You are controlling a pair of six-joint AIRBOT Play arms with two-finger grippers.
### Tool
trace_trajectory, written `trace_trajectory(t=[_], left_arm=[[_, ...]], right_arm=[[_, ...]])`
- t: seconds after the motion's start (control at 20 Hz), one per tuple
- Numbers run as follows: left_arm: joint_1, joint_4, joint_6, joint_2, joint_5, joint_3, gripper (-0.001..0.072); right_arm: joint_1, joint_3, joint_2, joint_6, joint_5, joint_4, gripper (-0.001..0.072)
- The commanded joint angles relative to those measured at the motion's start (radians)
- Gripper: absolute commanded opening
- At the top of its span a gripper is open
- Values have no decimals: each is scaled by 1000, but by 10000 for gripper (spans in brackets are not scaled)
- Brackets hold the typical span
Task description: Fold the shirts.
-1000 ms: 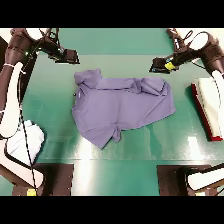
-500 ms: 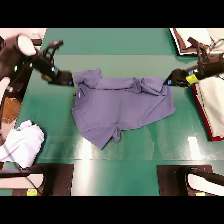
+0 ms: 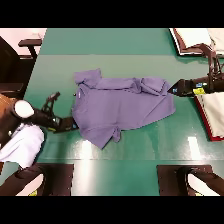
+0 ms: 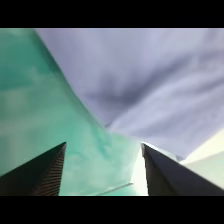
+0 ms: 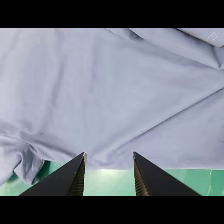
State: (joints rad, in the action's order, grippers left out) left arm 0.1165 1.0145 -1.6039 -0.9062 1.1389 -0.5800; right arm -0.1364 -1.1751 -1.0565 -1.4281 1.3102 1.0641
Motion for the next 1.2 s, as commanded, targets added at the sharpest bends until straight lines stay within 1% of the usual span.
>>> trace_trajectory(t=[0.0, 0.05, 0.2, 0.25, 0.35, 0.6, 0.7, 0.8, 0.85, 0.9, 0.95, 1.05, 1.15], left_arm=[[2, -201, 29, 56, -130, 190, 544], [2, -224, 45, 56, -165, 213, 544], [2, -255, 52, 56, -240, 248, 544], [2, -273, 75, 56, -265, 251, 544], [2, -306, 87, 48, -305, 251, 544], [5, -317, 94, 44, -322, 253, 544], [63, -316, 93, 44, -368, 253, 543], [158, -316, 87, 44, -426, 253, 542], [179, -317, 84, 44, -433, 251, 462], [182, -317, 84, 44, -422, 247, 220], [182, -313, 85, 44, -414, 237, 21], [156, -267, 85, 47, -366, 186, 24], [67, -164, 84, 56, -255, 86, 24]], right_arm=[[0, 11, 3, 1, -4, -1, 344], [0, 11, -5, 1, -2, -2, 344], [0, 11, -26, 13, 1, -43, 343], [0, 11, -32, 23, -1, -68, 343], [0, 11, -45, 24, -2, -82, 343], [0, 11, -55, 24, -4, -97, 343], [0, 11, -54, 24, -5, -98, 343], [0, 11, -54, 24, -6, -104, 343], [1, 11, -54, 24, -6, -104, 343], [1, 11, -54, 24, -6, -103, 343], [1, 11, -53, 24, -5, -103, 343], [1, 11, -47, 24, 6, -91, 343], [5, 11, -29, 24, 40, -11, 343]])
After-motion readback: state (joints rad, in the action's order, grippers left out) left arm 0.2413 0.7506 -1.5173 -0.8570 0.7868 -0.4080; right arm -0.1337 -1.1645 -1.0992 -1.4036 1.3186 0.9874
